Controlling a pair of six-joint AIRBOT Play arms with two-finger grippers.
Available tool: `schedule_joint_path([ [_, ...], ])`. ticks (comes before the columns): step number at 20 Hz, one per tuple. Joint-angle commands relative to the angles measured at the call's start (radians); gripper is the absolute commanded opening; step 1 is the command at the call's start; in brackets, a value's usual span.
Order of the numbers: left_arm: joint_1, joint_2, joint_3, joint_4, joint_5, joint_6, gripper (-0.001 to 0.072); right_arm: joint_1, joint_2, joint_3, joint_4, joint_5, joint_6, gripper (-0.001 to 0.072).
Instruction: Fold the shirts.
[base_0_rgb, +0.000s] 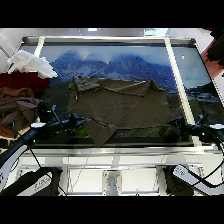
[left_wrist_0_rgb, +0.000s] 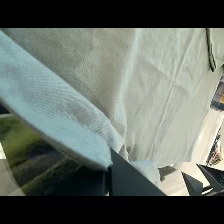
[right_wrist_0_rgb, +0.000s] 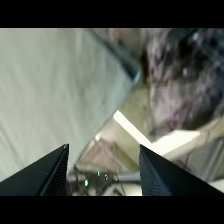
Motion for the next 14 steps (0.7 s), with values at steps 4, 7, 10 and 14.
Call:
schedule_joint_path([
  [4, 0.0, 0.0, 0.001, -0.001, 0.0, 0.004, 0.0011, 0.002, -0.002, -0.01, 0.02, -0.206, 0.052, 0.0435],
  [7, 0.0, 0.0, 0.001, -0.001, 0.0, 0.011, 0.0011, 0.002, -0.036, -0.01, 0.036, -0.19, 0.039, 0.0435],
  [10, 0.0, -0.001, 0.001, -0.001, 0.0, 0.011, 0.001, 0.003, -0.064, -0.01, 0.058, -0.182, 0.014, 0.0425],
  [14, 0.0, -0.001, 0.001, -0.001, 0.005, 0.028, 0.0011, 0.003, -0.064, -0.01, 0.129, -0.212, -0.037, 0.037],
])
